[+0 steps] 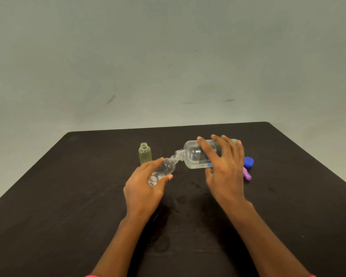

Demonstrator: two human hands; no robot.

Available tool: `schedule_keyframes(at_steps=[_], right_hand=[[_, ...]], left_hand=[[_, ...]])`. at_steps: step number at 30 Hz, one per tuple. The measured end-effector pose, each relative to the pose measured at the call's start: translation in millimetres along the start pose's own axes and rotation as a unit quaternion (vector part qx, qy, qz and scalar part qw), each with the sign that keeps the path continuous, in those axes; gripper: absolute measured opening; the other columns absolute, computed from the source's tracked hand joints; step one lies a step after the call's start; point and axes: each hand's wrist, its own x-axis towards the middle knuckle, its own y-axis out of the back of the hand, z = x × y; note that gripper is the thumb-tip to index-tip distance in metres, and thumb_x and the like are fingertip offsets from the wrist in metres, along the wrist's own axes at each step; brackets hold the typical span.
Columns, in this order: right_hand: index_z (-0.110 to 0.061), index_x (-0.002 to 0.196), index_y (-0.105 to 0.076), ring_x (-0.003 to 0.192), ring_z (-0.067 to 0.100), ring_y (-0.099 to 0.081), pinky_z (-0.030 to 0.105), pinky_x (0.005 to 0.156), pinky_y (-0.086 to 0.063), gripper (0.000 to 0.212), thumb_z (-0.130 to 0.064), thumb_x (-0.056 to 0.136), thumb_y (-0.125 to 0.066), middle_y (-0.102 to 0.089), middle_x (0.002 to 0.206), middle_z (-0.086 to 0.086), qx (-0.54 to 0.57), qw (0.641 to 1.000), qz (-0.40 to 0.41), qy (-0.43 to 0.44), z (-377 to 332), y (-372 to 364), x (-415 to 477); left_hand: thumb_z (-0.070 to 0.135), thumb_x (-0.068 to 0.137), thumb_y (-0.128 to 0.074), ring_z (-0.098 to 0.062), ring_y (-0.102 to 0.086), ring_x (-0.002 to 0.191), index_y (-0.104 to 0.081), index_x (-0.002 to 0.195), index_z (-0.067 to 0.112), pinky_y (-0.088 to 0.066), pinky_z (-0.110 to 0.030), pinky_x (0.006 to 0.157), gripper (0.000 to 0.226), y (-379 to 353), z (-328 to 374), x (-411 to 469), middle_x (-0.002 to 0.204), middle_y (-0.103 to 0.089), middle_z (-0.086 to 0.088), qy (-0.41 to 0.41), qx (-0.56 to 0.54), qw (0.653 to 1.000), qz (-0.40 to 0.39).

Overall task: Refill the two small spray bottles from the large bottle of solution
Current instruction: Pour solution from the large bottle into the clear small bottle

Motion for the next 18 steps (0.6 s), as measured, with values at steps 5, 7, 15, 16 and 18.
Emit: schedule_keyframes(at_steps=[5, 7, 15, 16, 18], right_hand=[[-0.025, 0.132, -0.053, 0.125, 0.034, -0.046, 0.053, 0.112, -0.024, 0.083, 0.012, 0.060, -0.071, -0.055, 0.128, 0.014, -0.003, 1.000, 0.003, 0.002, -0.1, 0.7, 0.1], [-0.025, 0.132, -0.053, 0.125, 0.034, -0.046, 0.053, 0.112, -0.023, 0.083, 0.013, 0.060, -0.071, -0.055, 0.128, 0.014, -0.003, 1.000, 0.001, 0.001, -0.2, 0.8, 0.0], [-0.027, 0.133, -0.048, 0.126, 0.033, -0.044, 0.051, 0.113, -0.021, 0.087, 0.012, 0.060, -0.072, -0.055, 0.129, 0.014, -0.003, 1.000, 0.001, 0.001, 0.0, 0.2, 0.3], [-0.027, 0.133, -0.047, 0.126, 0.033, -0.044, 0.051, 0.113, -0.021, 0.087, 0.013, 0.060, -0.072, -0.055, 0.129, 0.014, -0.003, 1.000, 0.001, 0.001, 0.2, 0.2, 0.1], [-0.027, 0.133, -0.048, 0.126, 0.033, -0.044, 0.052, 0.113, -0.021, 0.087, 0.013, 0.060, -0.072, -0.054, 0.129, 0.014, -0.004, 1.000, -0.001, 0.001, 0.4, 0.2, -0.2]], left_hand=[[0.025, 0.069, -0.083, -0.001, -0.062, 0.098, -0.067, 0.111, 0.036, -0.054, -0.035, 0.085, 0.046, -0.6, -0.3, 0.3, 0.104, -0.067, 0.021, -0.004, 0.002, 1.000, 0.000], [0.025, 0.069, -0.083, -0.002, -0.063, 0.098, -0.067, 0.111, 0.035, -0.054, -0.036, 0.085, 0.046, -1.0, -0.8, 0.2, 0.105, -0.067, 0.021, -0.005, 0.002, 1.000, 0.001], [0.026, 0.069, -0.083, -0.003, -0.063, 0.098, -0.067, 0.111, 0.035, -0.054, -0.037, 0.085, 0.046, -1.3, -0.9, 0.7, 0.105, -0.067, 0.020, -0.008, 0.004, 1.000, 0.001], [0.026, 0.069, -0.083, -0.003, -0.063, 0.098, -0.067, 0.111, 0.035, -0.054, -0.037, 0.085, 0.046, -1.2, -1.1, 0.7, 0.105, -0.067, 0.020, -0.009, 0.004, 1.000, 0.001], [0.026, 0.069, -0.083, -0.003, -0.063, 0.098, -0.067, 0.111, 0.035, -0.055, -0.037, 0.084, 0.046, -1.0, -1.0, 0.5, 0.105, -0.067, 0.020, -0.009, 0.005, 1.000, 0.000]])
